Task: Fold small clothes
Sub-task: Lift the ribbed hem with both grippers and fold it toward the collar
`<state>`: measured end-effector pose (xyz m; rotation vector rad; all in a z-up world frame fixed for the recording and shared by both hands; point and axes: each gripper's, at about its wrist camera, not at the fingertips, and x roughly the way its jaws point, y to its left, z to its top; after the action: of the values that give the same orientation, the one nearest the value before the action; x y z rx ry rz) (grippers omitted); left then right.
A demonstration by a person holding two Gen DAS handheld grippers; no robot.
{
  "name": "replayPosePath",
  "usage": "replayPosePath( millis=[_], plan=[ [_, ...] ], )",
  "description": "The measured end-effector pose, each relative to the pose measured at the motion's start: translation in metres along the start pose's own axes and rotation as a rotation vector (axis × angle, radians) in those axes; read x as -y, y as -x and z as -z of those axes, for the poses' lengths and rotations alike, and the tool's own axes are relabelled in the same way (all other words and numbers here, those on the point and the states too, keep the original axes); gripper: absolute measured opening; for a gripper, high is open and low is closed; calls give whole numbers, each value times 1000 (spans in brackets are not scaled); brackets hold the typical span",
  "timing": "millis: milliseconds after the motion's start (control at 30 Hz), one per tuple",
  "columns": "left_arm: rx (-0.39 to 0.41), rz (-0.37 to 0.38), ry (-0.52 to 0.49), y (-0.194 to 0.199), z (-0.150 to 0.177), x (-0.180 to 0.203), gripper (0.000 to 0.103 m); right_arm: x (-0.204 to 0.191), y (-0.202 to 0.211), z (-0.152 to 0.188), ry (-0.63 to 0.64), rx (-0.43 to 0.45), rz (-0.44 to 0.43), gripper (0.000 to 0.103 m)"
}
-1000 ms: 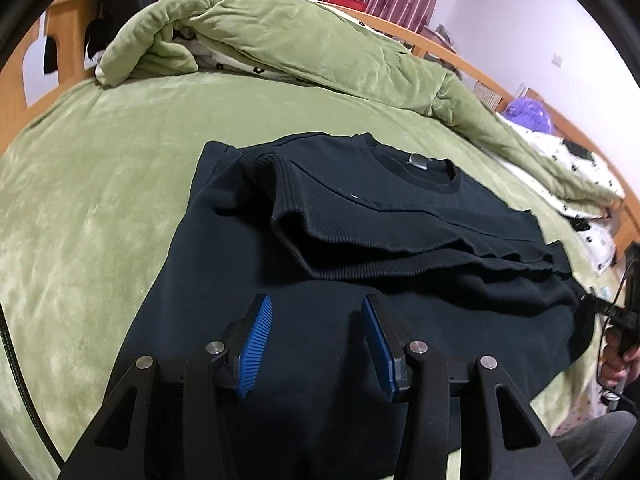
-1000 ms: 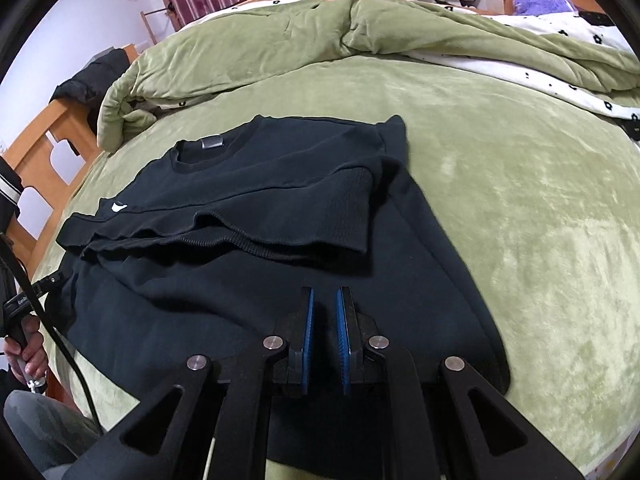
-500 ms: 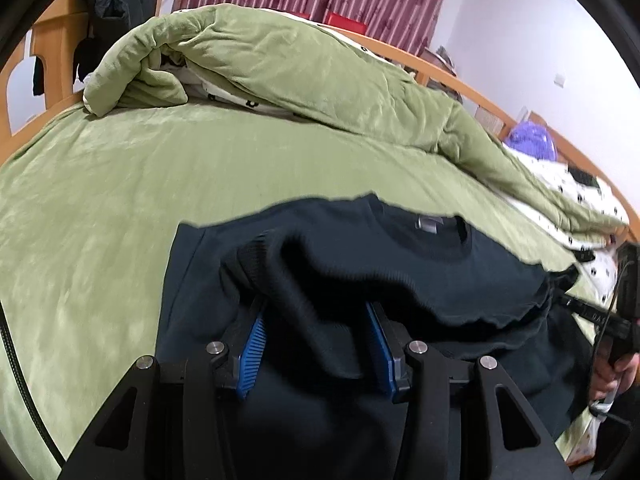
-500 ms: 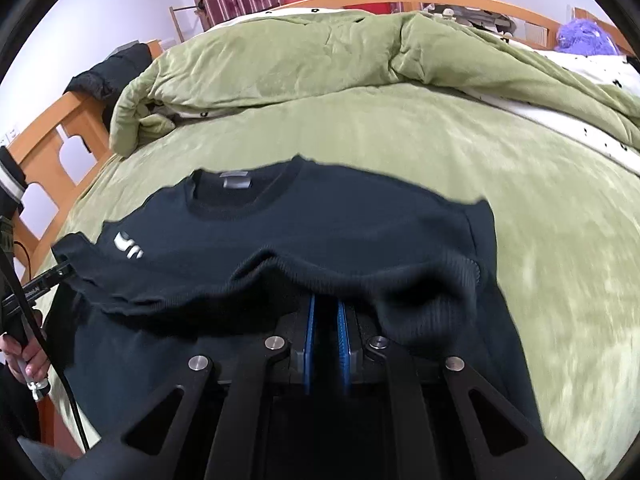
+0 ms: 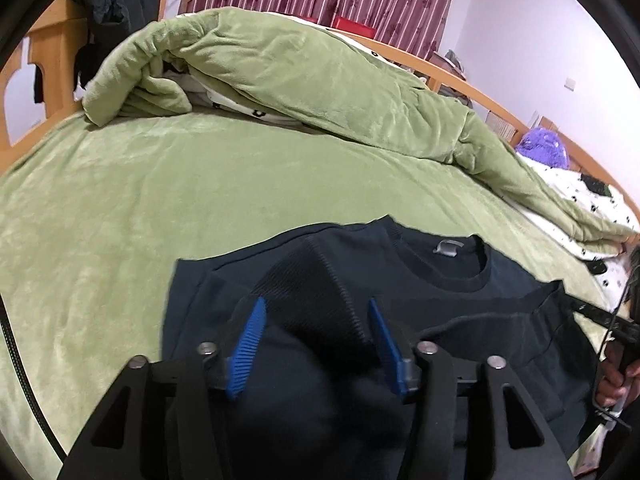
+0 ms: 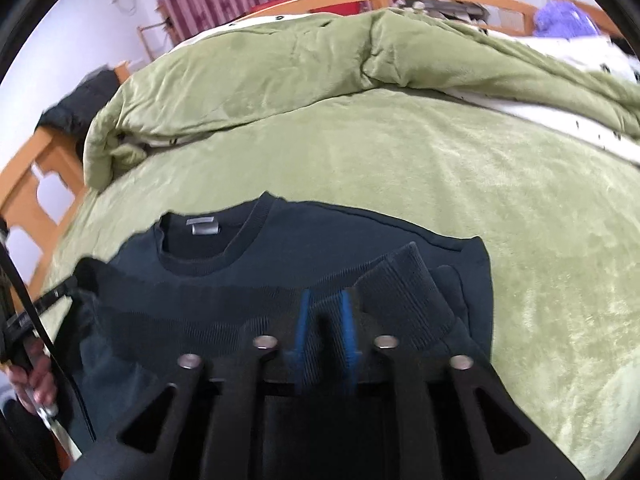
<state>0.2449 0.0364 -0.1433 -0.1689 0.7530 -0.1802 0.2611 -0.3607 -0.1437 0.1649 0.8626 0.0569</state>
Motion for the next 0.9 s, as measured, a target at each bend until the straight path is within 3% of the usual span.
replayPosePath(
  millis=[67,300,500,733,900],
  plan=[
    [14,-22,-10,5,4,-5,63,3,6,5,26,16,40,47],
    [20,-2,48,8,-3,-28,68,49,6,11,-37,-1,138,47],
    [29,-49,3,-1,-10,-21,68,66,-9,10,-91,-29,110,48],
    [46,-42,136,5,-18,-49,66,61,-15,11,-83,-37,112,49],
    [21,-44,86,0,-13,-43,64,60,-14,10,-81,-31,108,49]
  ],
)
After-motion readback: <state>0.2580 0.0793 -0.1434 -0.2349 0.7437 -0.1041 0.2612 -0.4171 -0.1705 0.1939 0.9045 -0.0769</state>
